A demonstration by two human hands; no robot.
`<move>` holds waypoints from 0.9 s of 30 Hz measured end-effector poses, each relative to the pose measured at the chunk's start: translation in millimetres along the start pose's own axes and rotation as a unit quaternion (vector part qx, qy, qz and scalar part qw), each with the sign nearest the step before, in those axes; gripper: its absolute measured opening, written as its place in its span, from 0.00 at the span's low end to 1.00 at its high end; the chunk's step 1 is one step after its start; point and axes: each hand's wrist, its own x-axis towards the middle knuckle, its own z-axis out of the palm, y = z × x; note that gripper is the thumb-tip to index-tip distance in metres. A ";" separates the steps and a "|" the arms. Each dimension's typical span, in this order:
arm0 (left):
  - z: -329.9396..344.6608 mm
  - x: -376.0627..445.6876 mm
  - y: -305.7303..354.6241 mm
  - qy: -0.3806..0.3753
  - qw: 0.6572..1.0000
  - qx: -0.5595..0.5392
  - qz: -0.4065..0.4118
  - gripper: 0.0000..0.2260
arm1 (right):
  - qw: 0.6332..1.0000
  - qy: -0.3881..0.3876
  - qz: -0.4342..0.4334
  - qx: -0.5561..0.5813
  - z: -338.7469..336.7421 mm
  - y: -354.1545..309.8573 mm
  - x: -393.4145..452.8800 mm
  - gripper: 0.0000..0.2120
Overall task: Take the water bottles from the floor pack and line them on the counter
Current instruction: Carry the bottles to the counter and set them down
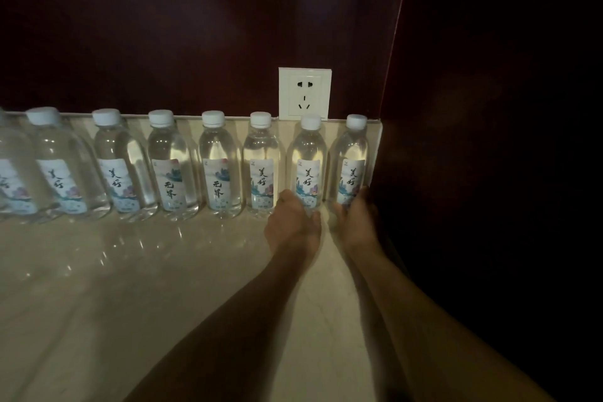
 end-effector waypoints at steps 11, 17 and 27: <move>-35.5 -39.1 -13.3 -0.034 0.998 -0.027 0.035 0.28 | 1.000 -0.024 0.014 -0.009 -10.9 -13.7 -20.7 0.28; -74.9 -61.4 -31.2 -0.031 0.997 -0.058 0.034 0.21 | 0.996 -0.012 -0.010 -0.086 -25.4 -39.1 -67.8 0.26; -171.6 -123.3 -75.1 -0.015 0.992 -0.111 0.050 0.18 | 0.998 -0.061 -0.036 0.005 -30.9 -98.9 -171.8 0.18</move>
